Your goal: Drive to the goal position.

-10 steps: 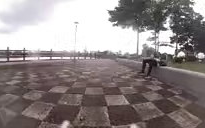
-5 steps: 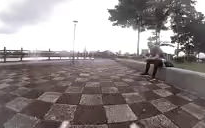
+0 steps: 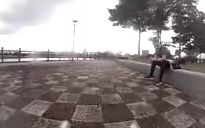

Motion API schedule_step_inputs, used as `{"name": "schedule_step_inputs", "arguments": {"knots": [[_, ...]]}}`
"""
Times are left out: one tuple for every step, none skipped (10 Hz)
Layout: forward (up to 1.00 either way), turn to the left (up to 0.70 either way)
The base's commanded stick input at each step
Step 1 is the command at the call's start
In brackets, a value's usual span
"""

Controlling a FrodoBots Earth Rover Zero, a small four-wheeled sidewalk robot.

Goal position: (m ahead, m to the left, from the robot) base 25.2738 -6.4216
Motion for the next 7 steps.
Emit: {"name": "schedule_step_inputs", "arguments": {"knots": [[0.7,0.0],[0.7,0.0],[0.7,0.0],[0.7,0.0],[0.7,0.0],[0.7,0.0],[0.7,0.0]]}}
